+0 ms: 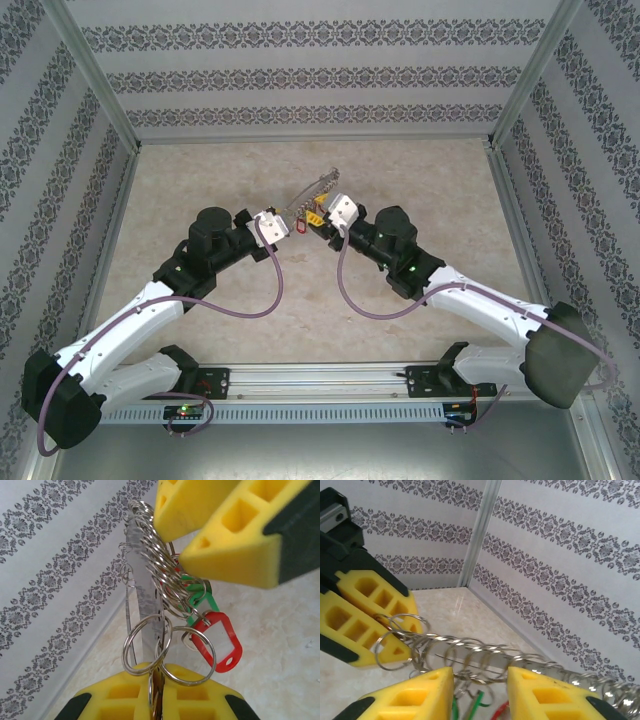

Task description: Put the keys on the keyring

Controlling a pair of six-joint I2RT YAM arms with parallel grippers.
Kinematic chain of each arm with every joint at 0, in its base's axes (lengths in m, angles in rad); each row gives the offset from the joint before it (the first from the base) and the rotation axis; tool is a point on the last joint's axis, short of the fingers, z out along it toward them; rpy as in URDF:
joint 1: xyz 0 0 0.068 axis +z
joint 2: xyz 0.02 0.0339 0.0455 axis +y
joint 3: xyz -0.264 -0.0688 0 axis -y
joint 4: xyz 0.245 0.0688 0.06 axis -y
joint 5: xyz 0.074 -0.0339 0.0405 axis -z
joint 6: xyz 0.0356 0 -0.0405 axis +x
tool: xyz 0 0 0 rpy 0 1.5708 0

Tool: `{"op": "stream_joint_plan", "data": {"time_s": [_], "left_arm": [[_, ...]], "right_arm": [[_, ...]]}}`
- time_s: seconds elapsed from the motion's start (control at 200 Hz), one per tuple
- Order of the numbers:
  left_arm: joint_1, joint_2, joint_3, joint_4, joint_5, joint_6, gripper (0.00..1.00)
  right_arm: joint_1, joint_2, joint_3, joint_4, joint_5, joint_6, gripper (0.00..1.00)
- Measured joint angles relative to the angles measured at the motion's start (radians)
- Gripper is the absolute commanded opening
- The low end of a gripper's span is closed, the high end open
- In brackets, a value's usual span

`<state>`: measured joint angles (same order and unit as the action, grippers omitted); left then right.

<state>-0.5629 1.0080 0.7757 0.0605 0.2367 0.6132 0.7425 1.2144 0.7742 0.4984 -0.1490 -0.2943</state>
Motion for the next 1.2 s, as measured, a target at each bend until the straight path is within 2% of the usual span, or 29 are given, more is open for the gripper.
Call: {"op": "stream_joint_plan", "data": {"time_s": [0.235,0.345,0.56,0.704,0.969,1.199], "left_arm": [[0.0,-0.003,-0.002,0.0,0.018,0.0,0.0],[0.0,-0.003,-0.004,0.0,0.021,0.0,0.0],[0.0,-0.003,-0.004,0.0,0.021,0.0,0.0],[0.0,-0.003,-0.004,0.0,0.021,0.0,0.0],[0.0,-0.003,-0.005,-0.002,0.019,-0.001,0.0],[0.0,-0.003,-0.006,-0.001,0.009,-0.006,0.0]], "right_arm": [[-0.029,-0.025,0.0,0.0,-0.055,0.001,0.19],[-0.028,-0.024,0.0,0.0,-0.071,0.0,0.09],[-0.024,-0.021,0.0,0.0,-0.077,0.003,0.1],[-0.013,-0.016,0.0,0.0,-0.077,0.001,0.17],[-0.011,0.009,0.001,0.0,-0.06,0.004,0.12],[0.007,0.027,0.016,0.002,-0.007,0.006,0.17]]}}
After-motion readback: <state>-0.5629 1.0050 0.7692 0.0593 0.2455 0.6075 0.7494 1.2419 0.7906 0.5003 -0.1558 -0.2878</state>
